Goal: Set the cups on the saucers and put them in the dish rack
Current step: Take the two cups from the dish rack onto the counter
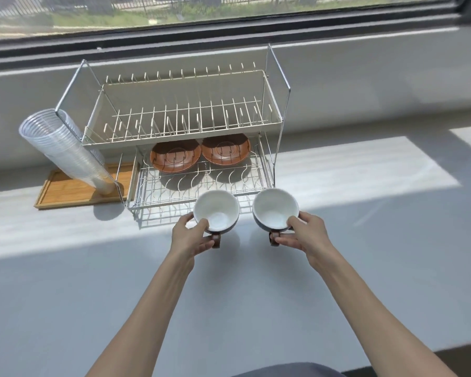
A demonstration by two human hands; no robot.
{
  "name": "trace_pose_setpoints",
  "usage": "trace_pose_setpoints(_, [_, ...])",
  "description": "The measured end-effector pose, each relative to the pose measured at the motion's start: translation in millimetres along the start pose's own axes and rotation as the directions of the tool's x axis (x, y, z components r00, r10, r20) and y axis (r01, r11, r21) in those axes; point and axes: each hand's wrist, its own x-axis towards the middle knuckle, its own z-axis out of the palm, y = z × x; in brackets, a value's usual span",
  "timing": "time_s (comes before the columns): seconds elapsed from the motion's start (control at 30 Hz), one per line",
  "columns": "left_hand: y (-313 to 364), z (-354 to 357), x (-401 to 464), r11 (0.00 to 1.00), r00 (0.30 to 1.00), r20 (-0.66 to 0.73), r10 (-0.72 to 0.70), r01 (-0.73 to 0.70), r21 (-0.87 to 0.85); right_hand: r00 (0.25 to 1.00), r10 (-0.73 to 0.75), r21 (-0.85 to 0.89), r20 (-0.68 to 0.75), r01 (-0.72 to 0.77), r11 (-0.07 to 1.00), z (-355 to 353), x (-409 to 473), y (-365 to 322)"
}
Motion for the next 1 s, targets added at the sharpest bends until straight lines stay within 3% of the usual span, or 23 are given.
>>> trace_pose_setpoints(0.5, [-32,114,-23,0.987,0.967,0.243,-0.079,0.041,0.158,0.962,0.08,0.123,-0.263,-0.049,0.991,-110,-9,35])
trace_pose_setpoints(1.0, [-41,185,-17,0.969,0.943,0.318,-0.1,0.02,0.246,0.916,0.123,0.273,-0.381,-0.016,0.962,-157,8,44])
